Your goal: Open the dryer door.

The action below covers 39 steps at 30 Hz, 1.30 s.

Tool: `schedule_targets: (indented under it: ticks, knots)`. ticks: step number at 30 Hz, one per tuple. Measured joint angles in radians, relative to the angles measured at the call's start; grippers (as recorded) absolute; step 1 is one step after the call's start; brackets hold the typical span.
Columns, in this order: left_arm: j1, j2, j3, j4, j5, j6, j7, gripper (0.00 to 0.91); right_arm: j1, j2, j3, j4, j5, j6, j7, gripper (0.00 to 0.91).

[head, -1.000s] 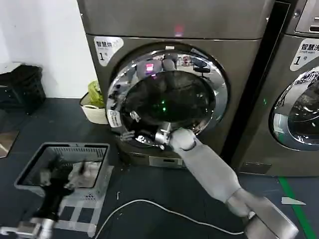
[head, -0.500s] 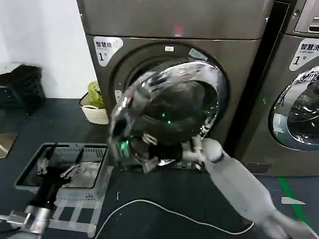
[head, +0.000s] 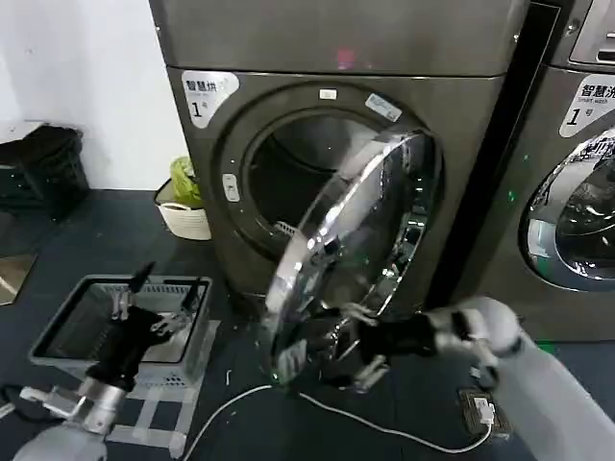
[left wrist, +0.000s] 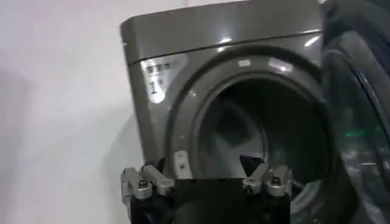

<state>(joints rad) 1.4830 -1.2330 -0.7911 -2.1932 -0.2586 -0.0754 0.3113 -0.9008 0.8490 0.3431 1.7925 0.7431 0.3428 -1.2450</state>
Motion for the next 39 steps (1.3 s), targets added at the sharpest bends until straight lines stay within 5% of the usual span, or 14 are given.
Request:
schedule_targets:
  ticks: [6,11,15,20,25,39]
  knots:
    - [-0.044,0.039,0.123,0.003,0.04,0.0,0.016,0.907,-0.252,0.011,0.314,0.052,-0.008,0.062,0.165,0.907]
    - [-0.089,0.069,0.252,0.02,0.052,-0.007,0.026,0.907,-0.46,0.069,0.59,0.098,-0.145,0.112,0.453,0.907]
    - [-0.127,0.094,0.327,0.039,0.033,-0.014,0.031,0.907,-0.598,0.147,0.774,0.126,-0.298,0.018,0.719,0.907]
    - [-0.19,0.107,0.412,0.068,0.023,-0.021,0.031,0.907,-0.666,0.27,0.972,0.181,-0.376,-0.228,1.03,0.907]
    - [-0.258,0.105,0.491,0.097,0.024,-0.032,0.032,0.907,-0.683,0.387,1.142,0.171,-0.493,-0.393,1.191,0.907]
    - [-0.433,0.067,0.678,0.212,0.004,-0.036,0.026,0.907,-0.735,0.512,1.472,0.023,-0.578,-0.405,1.342,0.907]
